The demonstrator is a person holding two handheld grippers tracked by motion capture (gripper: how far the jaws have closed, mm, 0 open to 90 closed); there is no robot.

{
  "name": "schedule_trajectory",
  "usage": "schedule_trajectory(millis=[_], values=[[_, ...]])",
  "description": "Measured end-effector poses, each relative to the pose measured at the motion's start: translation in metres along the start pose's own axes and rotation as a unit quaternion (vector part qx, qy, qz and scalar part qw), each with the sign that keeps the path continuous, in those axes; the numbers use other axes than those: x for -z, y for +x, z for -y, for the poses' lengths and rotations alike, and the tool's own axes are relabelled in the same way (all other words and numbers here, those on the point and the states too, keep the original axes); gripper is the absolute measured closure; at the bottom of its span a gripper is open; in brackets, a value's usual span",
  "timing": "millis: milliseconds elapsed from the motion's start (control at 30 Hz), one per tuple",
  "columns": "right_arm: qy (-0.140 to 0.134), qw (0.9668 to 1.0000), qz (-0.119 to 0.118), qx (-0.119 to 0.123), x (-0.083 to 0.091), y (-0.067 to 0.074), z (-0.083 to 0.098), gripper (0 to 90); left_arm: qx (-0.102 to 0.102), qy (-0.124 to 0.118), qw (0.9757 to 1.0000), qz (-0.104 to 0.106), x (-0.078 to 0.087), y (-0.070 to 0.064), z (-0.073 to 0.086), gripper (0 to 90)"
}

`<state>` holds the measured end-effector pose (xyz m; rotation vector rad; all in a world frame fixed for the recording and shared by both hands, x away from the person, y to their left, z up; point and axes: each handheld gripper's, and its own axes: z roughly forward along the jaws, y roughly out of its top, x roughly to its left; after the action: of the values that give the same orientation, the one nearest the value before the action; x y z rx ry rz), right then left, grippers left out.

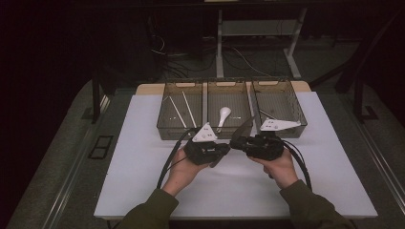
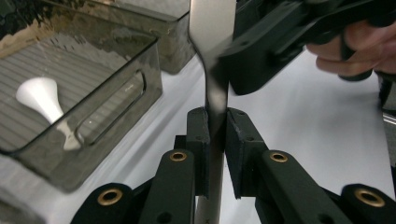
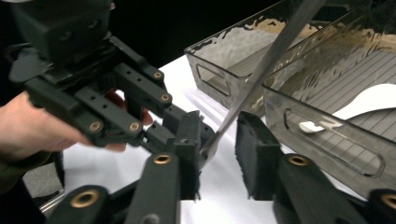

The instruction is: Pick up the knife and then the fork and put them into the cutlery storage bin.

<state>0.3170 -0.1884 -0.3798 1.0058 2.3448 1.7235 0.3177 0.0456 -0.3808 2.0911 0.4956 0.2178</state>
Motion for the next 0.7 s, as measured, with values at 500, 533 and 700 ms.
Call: schedule_trajectory(millis=[500, 533, 700], values=[[-0.015, 0.9996, -0.006, -0.022, 0.001, -0.011, -0.005, 88.0, 0.007, -0.015, 0.9999, 0.002, -0.012, 0.000, -0.005, 79.7], [-0.015, 0.9996, -0.005, -0.022, 0.001, -0.010, -0.005, 88.1, 0.009, -0.016, 0.9998, 0.004, -0.012, 0.001, -0.004, 79.6], [-0.010, 0.9997, -0.005, -0.020, 0.000, -0.011, -0.007, 88.3, 0.006, -0.022, 0.9997, 0.009, -0.010, 0.003, -0.001, 78.8]])
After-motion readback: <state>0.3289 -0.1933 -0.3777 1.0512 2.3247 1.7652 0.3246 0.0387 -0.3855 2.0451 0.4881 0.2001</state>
